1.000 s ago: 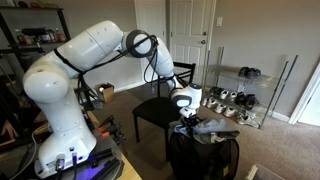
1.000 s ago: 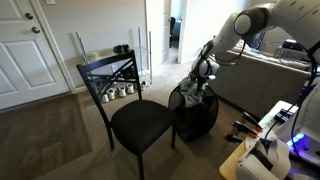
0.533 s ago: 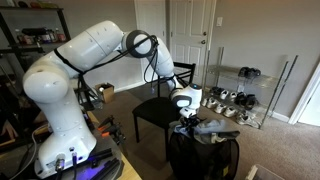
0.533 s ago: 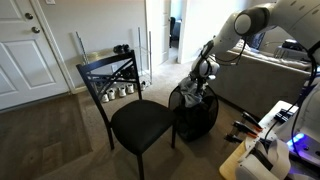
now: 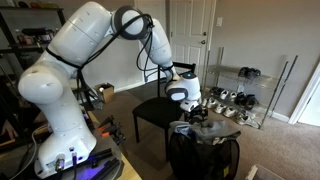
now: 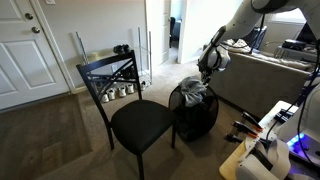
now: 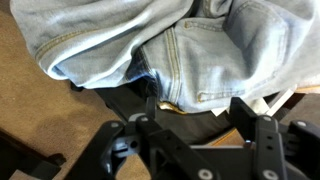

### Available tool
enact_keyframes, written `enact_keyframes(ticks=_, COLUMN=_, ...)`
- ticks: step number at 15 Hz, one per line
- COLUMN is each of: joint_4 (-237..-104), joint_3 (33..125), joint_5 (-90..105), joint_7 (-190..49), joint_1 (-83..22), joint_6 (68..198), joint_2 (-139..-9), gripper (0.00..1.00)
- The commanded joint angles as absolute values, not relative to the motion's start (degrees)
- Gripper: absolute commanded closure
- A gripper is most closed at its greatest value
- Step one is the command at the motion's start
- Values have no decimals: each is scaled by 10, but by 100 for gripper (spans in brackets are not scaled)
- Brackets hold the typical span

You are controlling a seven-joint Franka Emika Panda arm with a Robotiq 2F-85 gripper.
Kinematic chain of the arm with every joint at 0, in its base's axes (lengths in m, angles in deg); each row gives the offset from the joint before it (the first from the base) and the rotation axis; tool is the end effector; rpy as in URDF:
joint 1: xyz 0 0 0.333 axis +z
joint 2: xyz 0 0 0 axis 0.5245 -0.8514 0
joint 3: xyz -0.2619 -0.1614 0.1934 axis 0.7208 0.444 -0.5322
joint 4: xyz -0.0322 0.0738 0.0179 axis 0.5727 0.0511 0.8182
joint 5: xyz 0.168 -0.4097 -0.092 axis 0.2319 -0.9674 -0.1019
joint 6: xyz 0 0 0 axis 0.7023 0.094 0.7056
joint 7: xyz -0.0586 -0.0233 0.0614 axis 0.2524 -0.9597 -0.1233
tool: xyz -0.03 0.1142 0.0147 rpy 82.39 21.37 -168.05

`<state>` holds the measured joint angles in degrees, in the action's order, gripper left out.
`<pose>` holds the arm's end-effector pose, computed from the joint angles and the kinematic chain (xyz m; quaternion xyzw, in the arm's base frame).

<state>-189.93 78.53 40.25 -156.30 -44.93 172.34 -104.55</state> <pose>0.6289 -0.2282 0.0456 -0.3796 0.9143 -0.0835 0.1143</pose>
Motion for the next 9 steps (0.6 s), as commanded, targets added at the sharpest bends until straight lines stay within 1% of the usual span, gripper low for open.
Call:
enact_keyframes(ticks=1, joint_4=-1965, joint_3=752, joint_5=419, joint_7=-1526, joint_1=-484, joint_6=1734, joint_2=-979, gripper=0)
enact_keyframes(ticks=7, joint_4=-1891, joint_3=775, joint_5=414, joint_7=-1565, joint_1=-454, joint_6=1705, joint_2=-1032, gripper=0)
enact_keyframes(ticks=8, joint_4=-1874, joint_3=775, joint_5=412, joint_7=-1564, joint_1=-453, joint_6=1701, joint_2=-1045, gripper=25)
enact_keyframes(ticks=9, joint_4=-1853, joint_3=782, joint_5=410, joint_7=-1572, joint_1=-445, joint_6=1692, joint_2=-1062, gripper=26)
